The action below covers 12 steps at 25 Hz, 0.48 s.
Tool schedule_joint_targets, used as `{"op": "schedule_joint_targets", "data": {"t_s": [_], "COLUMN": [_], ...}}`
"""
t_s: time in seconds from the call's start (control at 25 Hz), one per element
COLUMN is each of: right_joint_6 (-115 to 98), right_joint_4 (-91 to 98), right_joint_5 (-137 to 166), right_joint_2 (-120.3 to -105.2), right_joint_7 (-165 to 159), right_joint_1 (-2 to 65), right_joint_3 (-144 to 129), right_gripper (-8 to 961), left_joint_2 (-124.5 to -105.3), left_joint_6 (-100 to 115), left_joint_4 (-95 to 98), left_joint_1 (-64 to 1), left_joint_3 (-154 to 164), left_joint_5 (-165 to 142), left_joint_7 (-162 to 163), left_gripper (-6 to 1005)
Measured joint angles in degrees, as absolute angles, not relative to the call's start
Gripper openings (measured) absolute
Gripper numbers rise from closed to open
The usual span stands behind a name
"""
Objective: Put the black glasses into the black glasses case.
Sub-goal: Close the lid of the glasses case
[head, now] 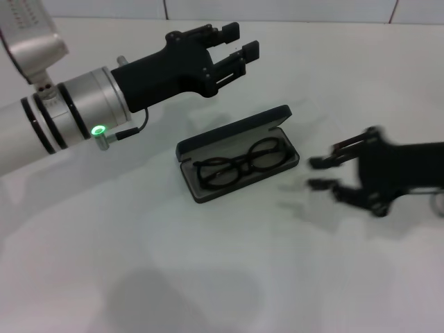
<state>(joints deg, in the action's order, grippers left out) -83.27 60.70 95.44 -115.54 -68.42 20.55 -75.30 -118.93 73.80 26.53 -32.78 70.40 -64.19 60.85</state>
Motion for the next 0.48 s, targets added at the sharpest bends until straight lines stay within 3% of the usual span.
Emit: {"op": "schedule_joint_targets", "data": {"t_s": [0.32,0.48], "right_joint_6": [-96.62,-97.01], "right_joint_4": [44.83,43.4], "right_joint_5": [95.17,95.1], "right_joint_2": [-113.89,-114.14], "right_joint_7": [-65.68,-64.35], "right_joint_1": [22.28,21.26], "right_joint_3": [-47.3,-43.06], "right_gripper": [273,281], "left_joint_2": [-119.09,-119.31], "left_joint_6": [65.03,59.36], "left_joint_4": [26.81,26.7], "left_joint_1": [-33.74,-35.54], "left_joint_3": [70.43,70.46], "left_joint_5": [-70.01,-75.25], "left_joint_7": [66.62,70.47], "left_gripper": [496,496]}}
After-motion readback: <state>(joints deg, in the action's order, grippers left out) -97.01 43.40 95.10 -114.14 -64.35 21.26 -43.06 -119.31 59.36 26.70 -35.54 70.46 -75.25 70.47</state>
